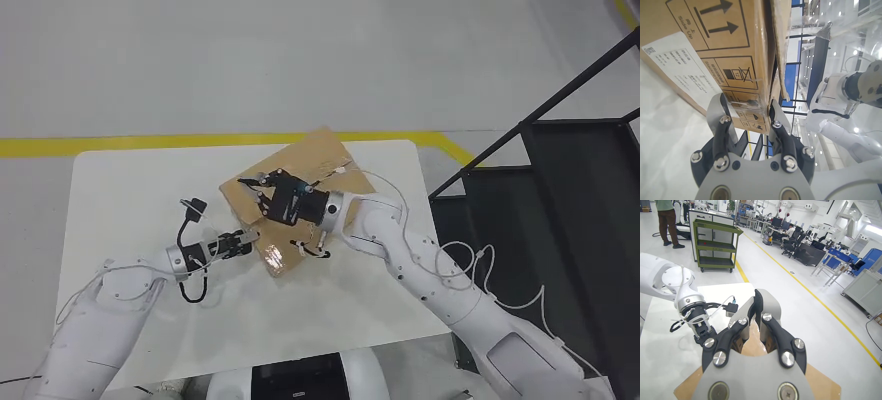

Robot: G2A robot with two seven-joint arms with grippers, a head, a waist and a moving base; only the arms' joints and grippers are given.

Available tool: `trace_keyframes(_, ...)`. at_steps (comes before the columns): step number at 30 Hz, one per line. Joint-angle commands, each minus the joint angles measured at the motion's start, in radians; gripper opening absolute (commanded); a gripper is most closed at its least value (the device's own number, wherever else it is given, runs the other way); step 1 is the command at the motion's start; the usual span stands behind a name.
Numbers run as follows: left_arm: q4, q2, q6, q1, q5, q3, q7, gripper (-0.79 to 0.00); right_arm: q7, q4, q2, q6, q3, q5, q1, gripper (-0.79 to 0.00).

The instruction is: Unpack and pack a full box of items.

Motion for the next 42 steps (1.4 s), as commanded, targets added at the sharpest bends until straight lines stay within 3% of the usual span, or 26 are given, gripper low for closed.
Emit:
trace_keyframes(1, -0.003, 0.001, -0.009, 0.002, -0.005, -0.005, 0.003, -0.785, 0.016, -0.003, 0.001, -0.023, -0.003, -0.007, -0.005, -0.785)
trace_keyframes(8, -0.043, 0.006, -0.078, 0.028, -0.053, -0.048, 0.013, -0.785, 0.065, 0.006, 0.005, -0.070, 0.013, -0.014, -0.018, -0.785)
trace_keyframes(9, -0.051, 0.007, -0.089, 0.034, -0.061, -0.056, 0.010, -0.662, 0.070, 0.010, 0.005, -0.076, 0.015, -0.011, -0.018, -0.785)
trace_keyframes(10, -0.053, 0.009, -0.100, 0.040, -0.064, -0.065, 0.009, -0.453, 0.076, 0.013, 0.005, -0.081, 0.019, -0.006, -0.016, -0.785)
trace_keyframes(11, -0.055, 0.011, -0.110, 0.046, -0.068, -0.072, 0.007, -0.123, 0.081, 0.015, 0.005, -0.086, 0.023, 0.000, -0.015, -0.785)
trace_keyframes(12, -0.056, 0.012, -0.116, 0.051, -0.070, -0.078, 0.002, 0.000, 0.087, 0.017, 0.005, -0.091, 0.027, 0.006, -0.014, -0.785)
trace_keyframes(29, -0.092, 0.031, -0.119, 0.141, -0.102, -0.187, 0.028, 0.000, 0.094, 0.086, -0.008, -0.128, 0.004, 0.009, -0.006, -0.785)
trace_keyframes(36, -0.103, 0.028, -0.065, 0.137, -0.088, -0.150, 0.000, 0.000, 0.014, 0.085, -0.022, -0.022, 0.000, 0.007, -0.014, -0.785)
trace_keyframes(42, -0.071, 0.019, -0.056, 0.089, -0.048, -0.103, 0.021, 0.000, 0.008, 0.105, -0.031, -0.019, -0.014, 0.007, -0.011, -0.785)
